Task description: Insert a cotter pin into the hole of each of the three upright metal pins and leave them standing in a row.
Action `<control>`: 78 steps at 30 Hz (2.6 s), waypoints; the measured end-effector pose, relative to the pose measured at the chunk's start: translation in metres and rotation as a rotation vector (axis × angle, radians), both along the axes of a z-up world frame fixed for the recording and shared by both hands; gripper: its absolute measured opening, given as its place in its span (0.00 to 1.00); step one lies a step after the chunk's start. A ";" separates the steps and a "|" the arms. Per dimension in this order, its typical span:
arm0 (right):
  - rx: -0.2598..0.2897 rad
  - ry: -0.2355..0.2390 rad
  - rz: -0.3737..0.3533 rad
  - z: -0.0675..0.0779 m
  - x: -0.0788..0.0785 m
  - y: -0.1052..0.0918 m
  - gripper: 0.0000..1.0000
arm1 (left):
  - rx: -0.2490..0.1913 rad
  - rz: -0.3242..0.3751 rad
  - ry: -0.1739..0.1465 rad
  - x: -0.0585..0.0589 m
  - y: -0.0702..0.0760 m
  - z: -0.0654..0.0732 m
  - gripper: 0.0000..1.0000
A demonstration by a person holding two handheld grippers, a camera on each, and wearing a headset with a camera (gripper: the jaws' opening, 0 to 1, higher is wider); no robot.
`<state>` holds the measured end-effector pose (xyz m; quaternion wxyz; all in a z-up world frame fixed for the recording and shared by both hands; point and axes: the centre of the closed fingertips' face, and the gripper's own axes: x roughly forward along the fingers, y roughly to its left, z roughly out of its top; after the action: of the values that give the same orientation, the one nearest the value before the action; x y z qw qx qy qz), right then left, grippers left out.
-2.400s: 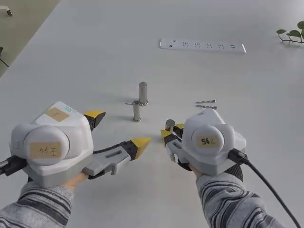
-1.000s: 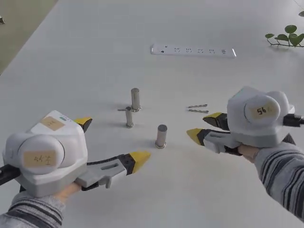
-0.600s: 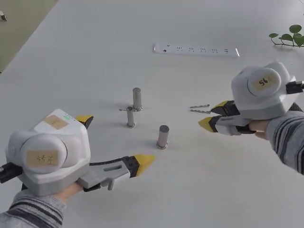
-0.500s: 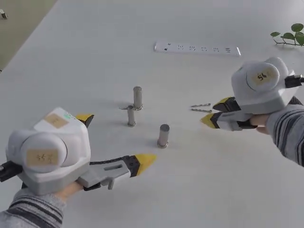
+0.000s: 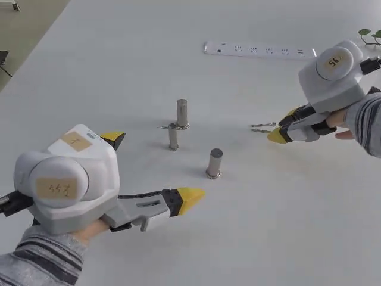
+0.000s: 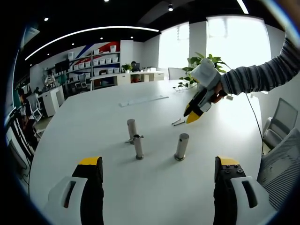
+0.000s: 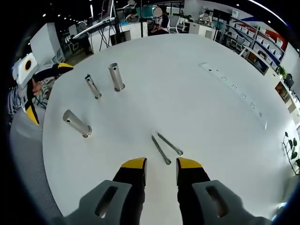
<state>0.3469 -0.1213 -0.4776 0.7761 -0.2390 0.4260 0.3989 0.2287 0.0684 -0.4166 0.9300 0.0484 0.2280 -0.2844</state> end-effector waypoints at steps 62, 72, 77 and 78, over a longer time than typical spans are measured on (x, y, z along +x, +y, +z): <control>-0.076 -0.221 0.417 0.025 -0.028 0.033 0.00 | -0.041 -0.087 0.027 0.001 -0.023 0.013 0.58; -0.024 -0.303 0.504 0.048 -0.053 0.058 0.00 | -0.078 -0.099 0.052 0.005 -0.032 0.019 0.48; -0.002 -0.337 0.558 0.056 -0.068 0.070 0.00 | -0.088 -0.106 0.073 0.007 -0.039 0.019 0.43; 0.001 -0.344 0.568 0.058 -0.071 0.072 0.00 | -0.095 -0.105 0.079 0.007 -0.040 0.019 0.42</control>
<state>0.2764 -0.0489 -0.4198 0.6943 -0.4117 0.2050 0.5536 0.2357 0.0288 -0.3976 0.9052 0.0049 0.2481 -0.3450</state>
